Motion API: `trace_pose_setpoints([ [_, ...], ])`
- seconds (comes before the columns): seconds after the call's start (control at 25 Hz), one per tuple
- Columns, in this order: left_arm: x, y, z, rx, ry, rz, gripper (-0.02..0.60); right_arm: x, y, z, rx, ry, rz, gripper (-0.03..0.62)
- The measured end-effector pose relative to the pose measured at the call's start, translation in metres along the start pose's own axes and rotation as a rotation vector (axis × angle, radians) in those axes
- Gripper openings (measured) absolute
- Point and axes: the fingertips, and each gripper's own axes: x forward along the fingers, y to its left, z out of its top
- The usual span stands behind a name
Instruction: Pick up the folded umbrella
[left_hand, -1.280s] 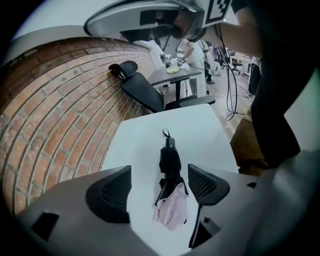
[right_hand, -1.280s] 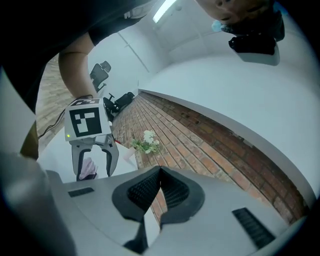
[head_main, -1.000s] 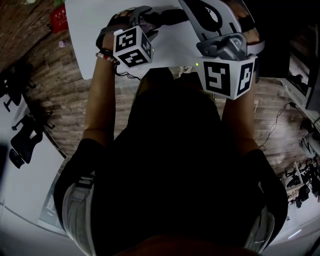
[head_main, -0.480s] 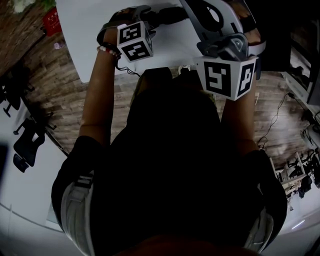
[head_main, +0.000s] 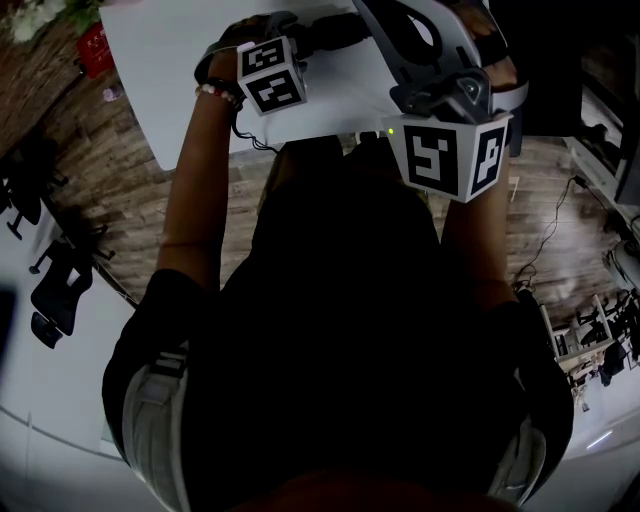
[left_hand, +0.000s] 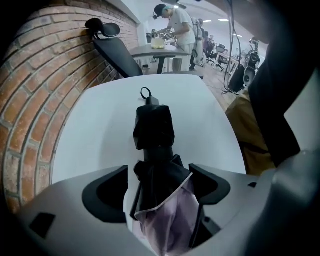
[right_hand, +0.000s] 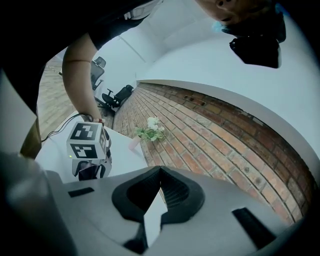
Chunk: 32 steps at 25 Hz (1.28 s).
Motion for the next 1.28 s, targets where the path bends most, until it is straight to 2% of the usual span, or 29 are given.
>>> trace_pose_setpoints([
  [0.36, 0.025, -0.009, -0.018, -0.028, 0.063, -0.054, 0.370, 0.004, 0.005, -0.002, -0.002, 0.004, 0.020, 0.028],
  [0.72, 0.030, -0.012, -0.023, -0.063, 0.068, -0.126, 0.377, 0.009, 0.006, -0.001, 0.005, 0.004, 0.027, 0.028],
  [1.08, 0.033, -0.007, -0.016, -0.060, 0.036, -0.121, 0.380, 0.011, 0.008, -0.001, 0.002, -0.012, 0.039, 0.028],
  [1.2, 0.033, -0.006, -0.015, -0.062, 0.029, -0.118, 0.360, 0.011, 0.007, 0.001, -0.004, -0.017, 0.038, 0.028],
  [1.28, 0.031, -0.005, -0.014, -0.067, 0.031, -0.109, 0.294, 0.011, 0.008, 0.002, -0.010, -0.017, 0.041, 0.028],
])
